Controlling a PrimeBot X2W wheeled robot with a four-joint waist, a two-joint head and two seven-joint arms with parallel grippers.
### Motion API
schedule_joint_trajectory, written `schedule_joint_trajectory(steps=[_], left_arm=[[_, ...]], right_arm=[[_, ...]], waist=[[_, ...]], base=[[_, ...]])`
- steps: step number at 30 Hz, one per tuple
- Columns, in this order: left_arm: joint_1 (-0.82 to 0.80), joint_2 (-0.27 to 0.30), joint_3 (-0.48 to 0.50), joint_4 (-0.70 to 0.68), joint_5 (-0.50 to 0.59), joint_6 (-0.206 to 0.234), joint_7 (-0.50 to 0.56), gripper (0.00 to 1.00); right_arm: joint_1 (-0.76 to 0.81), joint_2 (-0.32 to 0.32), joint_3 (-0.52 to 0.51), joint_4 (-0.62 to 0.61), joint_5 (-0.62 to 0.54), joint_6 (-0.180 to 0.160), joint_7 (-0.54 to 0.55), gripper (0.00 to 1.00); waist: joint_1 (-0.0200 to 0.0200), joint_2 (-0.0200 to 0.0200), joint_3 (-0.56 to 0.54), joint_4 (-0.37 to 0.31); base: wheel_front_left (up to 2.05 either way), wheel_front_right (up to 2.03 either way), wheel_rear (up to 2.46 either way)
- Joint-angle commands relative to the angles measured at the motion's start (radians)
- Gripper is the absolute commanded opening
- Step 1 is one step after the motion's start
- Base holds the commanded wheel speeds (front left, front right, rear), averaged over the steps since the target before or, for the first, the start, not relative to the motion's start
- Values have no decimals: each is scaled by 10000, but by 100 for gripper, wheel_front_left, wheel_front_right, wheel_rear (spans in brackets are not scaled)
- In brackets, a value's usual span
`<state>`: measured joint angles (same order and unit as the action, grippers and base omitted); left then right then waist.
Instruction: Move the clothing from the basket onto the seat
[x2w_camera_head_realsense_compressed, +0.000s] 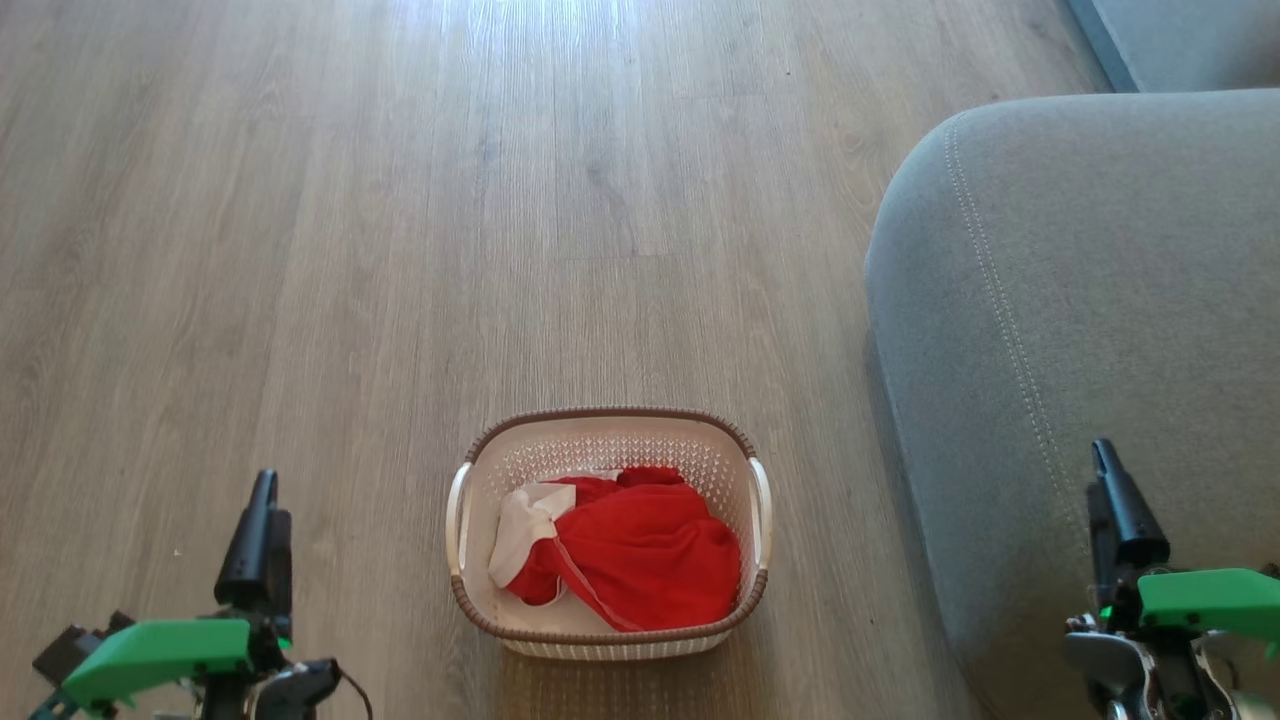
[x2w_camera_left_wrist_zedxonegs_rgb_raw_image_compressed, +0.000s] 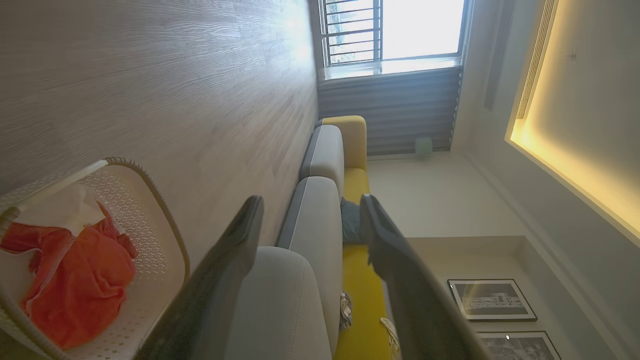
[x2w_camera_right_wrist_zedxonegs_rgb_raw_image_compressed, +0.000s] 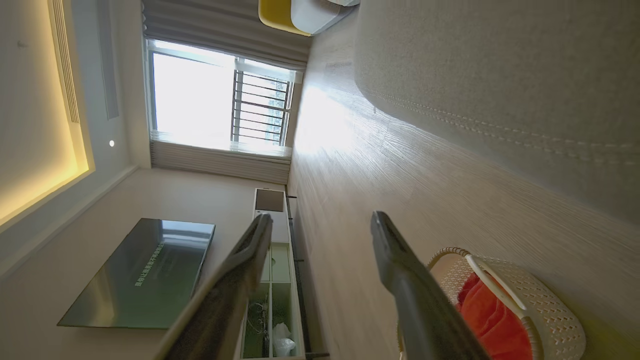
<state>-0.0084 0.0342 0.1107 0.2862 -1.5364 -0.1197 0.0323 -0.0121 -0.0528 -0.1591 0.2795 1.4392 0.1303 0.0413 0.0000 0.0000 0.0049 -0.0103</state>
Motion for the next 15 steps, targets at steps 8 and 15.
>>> schedule_joint_trajectory(steps=[8, 15], left_arm=[[-768, 76, 461, -710, 713, -30, -296, 100], [-844, 83, 483, -976, 1207, -37, -501, 100]], right_arm=[[-828, 1, -449, -763, -1391, 3, -366, 100], [-959, 3, -286, -1448, -2749, 3, -572, 100]], waist=[[0, 0, 16, 22], [0, 0, -7, 35]], base=[[0, 0, 0], [0, 0, 0]])
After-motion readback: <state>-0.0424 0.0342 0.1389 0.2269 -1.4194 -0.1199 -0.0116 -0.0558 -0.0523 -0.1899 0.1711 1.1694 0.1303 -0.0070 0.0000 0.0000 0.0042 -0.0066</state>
